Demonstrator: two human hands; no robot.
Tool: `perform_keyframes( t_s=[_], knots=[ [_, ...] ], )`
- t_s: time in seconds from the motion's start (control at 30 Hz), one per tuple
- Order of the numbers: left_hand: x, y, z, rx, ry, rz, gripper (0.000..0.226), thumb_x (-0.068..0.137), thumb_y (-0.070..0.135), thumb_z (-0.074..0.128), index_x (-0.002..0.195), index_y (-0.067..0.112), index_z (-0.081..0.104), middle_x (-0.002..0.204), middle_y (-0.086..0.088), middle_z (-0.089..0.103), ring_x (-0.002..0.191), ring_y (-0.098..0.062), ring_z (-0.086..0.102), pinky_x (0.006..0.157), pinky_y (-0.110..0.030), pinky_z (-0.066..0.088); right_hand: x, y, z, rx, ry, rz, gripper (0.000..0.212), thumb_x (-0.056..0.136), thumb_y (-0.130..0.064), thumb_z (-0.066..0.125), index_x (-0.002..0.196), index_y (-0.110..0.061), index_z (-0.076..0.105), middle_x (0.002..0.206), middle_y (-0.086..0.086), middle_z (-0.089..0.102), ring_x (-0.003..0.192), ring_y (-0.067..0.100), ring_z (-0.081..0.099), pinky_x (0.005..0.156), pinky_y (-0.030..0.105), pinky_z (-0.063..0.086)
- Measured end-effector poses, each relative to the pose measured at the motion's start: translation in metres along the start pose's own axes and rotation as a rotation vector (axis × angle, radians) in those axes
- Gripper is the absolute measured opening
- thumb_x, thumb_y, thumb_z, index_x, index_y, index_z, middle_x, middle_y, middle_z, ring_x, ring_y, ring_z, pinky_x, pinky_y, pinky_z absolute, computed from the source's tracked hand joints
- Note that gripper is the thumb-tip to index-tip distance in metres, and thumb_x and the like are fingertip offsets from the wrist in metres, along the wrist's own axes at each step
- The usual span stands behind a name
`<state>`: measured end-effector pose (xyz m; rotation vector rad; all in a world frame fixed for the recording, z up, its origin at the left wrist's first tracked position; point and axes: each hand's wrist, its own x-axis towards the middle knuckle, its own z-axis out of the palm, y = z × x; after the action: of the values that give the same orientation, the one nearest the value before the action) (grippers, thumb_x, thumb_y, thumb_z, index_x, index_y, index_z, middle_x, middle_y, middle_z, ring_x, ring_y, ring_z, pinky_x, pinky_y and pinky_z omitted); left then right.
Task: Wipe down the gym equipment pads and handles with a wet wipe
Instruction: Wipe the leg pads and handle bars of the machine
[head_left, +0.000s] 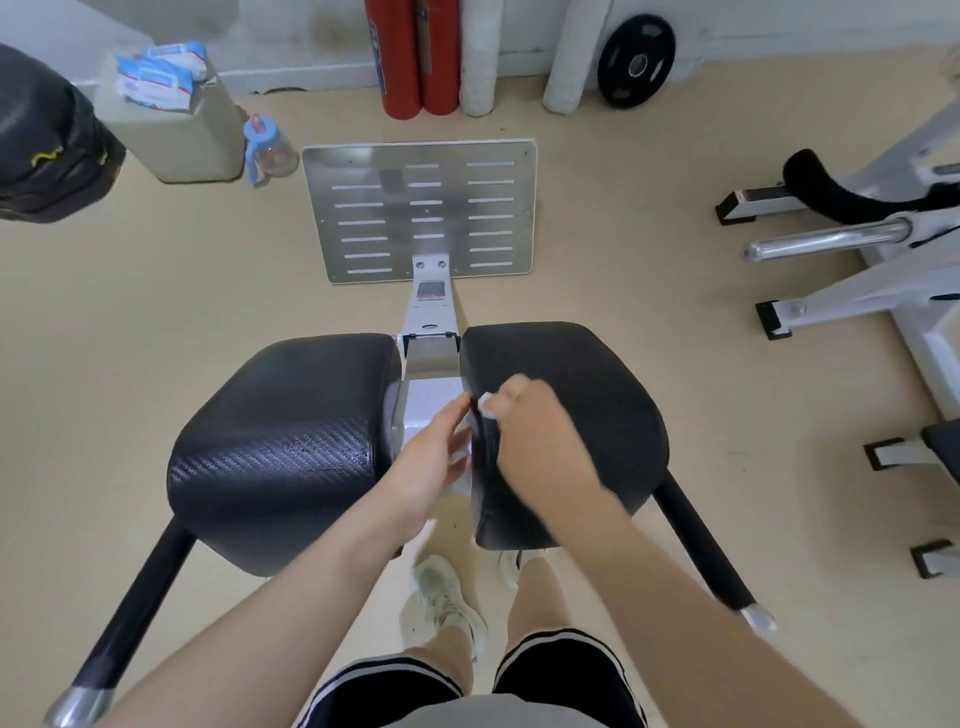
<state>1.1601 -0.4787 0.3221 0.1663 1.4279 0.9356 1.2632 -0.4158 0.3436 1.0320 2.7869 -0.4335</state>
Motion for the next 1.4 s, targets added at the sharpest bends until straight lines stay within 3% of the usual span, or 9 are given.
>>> perform_keyframes(
  t_s=[0.17,0.27,0.5,0.63,0.8,0.9,1.07,1.17,1.4],
  knots=[
    [-0.001,-0.008,-0.002,0.013,-0.023,-0.015,0.044,0.096,0.049,0.028,0.134,0.034,0.045,0.127,0.007,0.057,0.118,-0.008,0.052,0.112,-0.033,0.032,-0.031,-0.028,0.028,0.177,0.105,0.059,0.051,0.049,-0.015,0.085,0.096,-0.01,0.066,0.087,0.002,0.062,0.077,0.018,0.057,0.068,0.021,0.051],
    [0.001,-0.015,-0.008,0.02,-0.061,0.04,0.049,0.099,0.045,0.02,0.14,0.028,0.039,0.141,0.007,0.047,0.132,-0.009,0.039,0.114,-0.035,0.028,-0.031,-0.001,0.02,0.414,0.231,0.249,0.015,0.081,-0.005,0.063,0.095,-0.006,0.065,0.095,0.012,0.061,0.089,0.028,0.055,0.079,0.036,0.05],
    [-0.007,-0.024,-0.003,0.091,-0.085,0.106,0.047,0.099,0.046,0.018,0.142,0.035,0.033,0.146,0.013,0.038,0.135,-0.007,0.033,0.116,-0.033,0.022,-0.047,0.058,0.019,0.345,0.458,0.712,0.026,0.09,-0.001,0.043,0.11,-0.01,0.058,0.115,0.013,0.048,0.107,0.031,0.045,0.089,0.035,0.037],
    [-0.009,-0.023,0.001,0.067,-0.07,0.124,0.042,0.1,0.041,0.023,0.134,0.034,0.045,0.137,0.013,0.049,0.12,0.001,0.047,0.102,-0.023,0.033,-0.032,-0.012,0.033,0.284,0.453,0.426,0.027,0.071,0.007,0.046,0.088,-0.007,0.062,0.086,0.016,0.054,0.073,0.033,0.051,0.064,0.035,0.042],
    [-0.008,-0.025,-0.003,0.048,-0.048,0.097,0.042,0.1,0.042,0.018,0.133,0.034,0.043,0.127,0.012,0.056,0.121,-0.005,0.048,0.106,-0.029,0.036,-0.032,-0.04,0.036,0.603,0.392,0.266,0.022,0.095,-0.01,0.043,0.103,0.001,0.06,0.098,0.018,0.054,0.091,0.026,0.048,0.08,0.036,0.041],
    [-0.007,-0.027,-0.002,0.103,-0.073,0.11,0.048,0.1,0.044,0.014,0.143,0.031,0.032,0.145,0.013,0.039,0.135,-0.006,0.034,0.117,-0.036,0.022,-0.047,0.002,0.031,0.705,0.49,0.51,0.012,0.092,-0.019,0.048,0.084,-0.019,0.057,0.095,0.011,0.058,0.088,0.025,0.053,0.079,0.038,0.045],
    [-0.008,-0.029,0.002,0.149,-0.032,0.111,0.047,0.099,0.047,0.017,0.143,0.035,0.029,0.148,0.013,0.034,0.138,-0.011,0.029,0.117,-0.036,0.021,-0.065,0.051,0.016,0.86,0.614,0.93,0.019,0.09,-0.036,0.052,0.076,-0.023,0.052,0.09,0.001,0.051,0.075,0.011,0.049,0.074,0.03,0.038],
    [-0.007,-0.03,0.004,0.111,-0.015,0.107,0.044,0.099,0.046,0.019,0.139,0.037,0.035,0.144,0.015,0.04,0.133,-0.008,0.037,0.117,-0.036,0.022,-0.052,0.018,0.027,1.018,0.622,0.864,0.021,0.088,-0.036,0.054,0.07,-0.025,0.054,0.077,-0.003,0.05,0.075,0.016,0.048,0.076,0.032,0.039],
    [-0.01,-0.027,0.006,0.106,-0.058,0.134,0.043,0.098,0.047,0.019,0.127,0.041,0.051,0.131,0.014,0.056,0.124,-0.003,0.048,0.111,-0.032,0.031,-0.052,-0.044,0.047,0.774,0.376,0.499,0.024,0.089,-0.042,0.05,0.07,-0.027,0.054,0.076,-0.011,0.052,0.073,0.003,0.05,0.071,0.027,0.042]
  ],
)
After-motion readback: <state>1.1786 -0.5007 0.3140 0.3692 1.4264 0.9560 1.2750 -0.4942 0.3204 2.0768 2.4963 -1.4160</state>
